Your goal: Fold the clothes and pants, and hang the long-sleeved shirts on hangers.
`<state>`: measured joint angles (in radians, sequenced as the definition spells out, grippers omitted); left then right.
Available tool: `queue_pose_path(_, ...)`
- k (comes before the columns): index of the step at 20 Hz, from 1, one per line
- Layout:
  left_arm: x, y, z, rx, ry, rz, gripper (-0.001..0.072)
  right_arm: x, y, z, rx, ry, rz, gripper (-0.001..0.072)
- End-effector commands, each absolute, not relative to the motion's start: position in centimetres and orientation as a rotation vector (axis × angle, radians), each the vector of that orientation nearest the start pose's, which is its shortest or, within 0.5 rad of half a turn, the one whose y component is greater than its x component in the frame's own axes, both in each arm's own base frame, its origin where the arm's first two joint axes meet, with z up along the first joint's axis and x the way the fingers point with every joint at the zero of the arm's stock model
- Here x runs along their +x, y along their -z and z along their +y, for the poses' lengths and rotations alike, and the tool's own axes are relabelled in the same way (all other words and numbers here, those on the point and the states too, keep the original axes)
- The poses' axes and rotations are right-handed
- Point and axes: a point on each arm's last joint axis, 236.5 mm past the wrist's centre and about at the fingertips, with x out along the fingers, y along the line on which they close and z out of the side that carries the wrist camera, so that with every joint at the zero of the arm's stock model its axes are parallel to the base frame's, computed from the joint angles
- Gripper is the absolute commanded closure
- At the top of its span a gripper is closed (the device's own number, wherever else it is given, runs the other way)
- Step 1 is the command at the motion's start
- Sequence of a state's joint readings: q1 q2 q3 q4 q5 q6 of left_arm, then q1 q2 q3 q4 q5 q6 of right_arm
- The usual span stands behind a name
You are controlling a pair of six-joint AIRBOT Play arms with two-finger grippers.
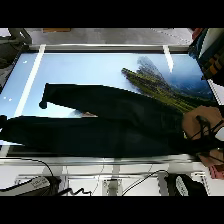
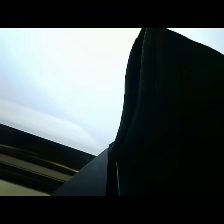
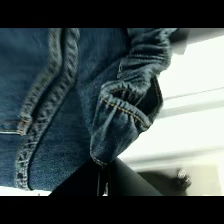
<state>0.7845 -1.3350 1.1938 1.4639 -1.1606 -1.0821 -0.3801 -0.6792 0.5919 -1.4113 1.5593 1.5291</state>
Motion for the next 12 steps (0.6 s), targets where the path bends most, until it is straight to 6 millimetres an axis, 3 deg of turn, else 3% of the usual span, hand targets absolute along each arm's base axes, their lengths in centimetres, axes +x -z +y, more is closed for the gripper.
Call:
queue_pose_path(1, 29.1, 0.0, 26.6, -0.17, -0.317, 1.283, 0.0687, 10.8, 4.7, -0.3, 0.442, 0.119, 1.729, 0.0675)
queue_pose_path(2, 29.2, 0.3, 26.6, -0.177, -0.314, 1.286, 0.0671, 10.9, 4.7, -0.3, 0.441, 0.12, 1.725, 0.0669)
queue_pose_path(3, 29.4, 0.4, 26.4, -0.189, -0.307, 1.284, 0.0462, 11.0, 4.7, -0.4, 0.44, 0.121, 1.719, 0.0544)
queue_pose_path(4, 30.1, 0.4, 25.8, -0.222, -0.291, 1.258, 0.0019, 11.1, 4.7, -0.4, 0.439, 0.121, 1.717, 0.0306)
queue_pose_path(5, 31.2, 0.0, 25.0, -0.282, -0.282, 1.21, 0.001, 11.2, 4.7, -0.5, 0.438, 0.123, 1.711, 0.0078)
queue_pose_path(6, 32.9, -0.6, 23.8, -0.353, -0.248, 1.142, 0.0004, 11.4, 4.8, -0.5, 0.437, 0.125, 1.702, 0.0013)
queue_pose_path(9, 39.1, -4.2, 20.9, -0.583, -0.155, 0.867, 0.0022, 12.3, 5.0, -0.9, 0.43, 0.135, 1.662, 0.0018)
queue_pose_path(10, 40.9, -5.1, 20.2, -0.632, -0.135, 0.8, 0.0085, 12.8, 5.0, -1.1, 0.426, 0.14, 1.636, 0.0023)
queue_pose_path(12, 43.4, -4.6, 18.0, -0.669, -0.087, 0.78, 0.0102, 13.9, 5.2, -1.6, 0.419, 0.151, 1.587, 0.0023)
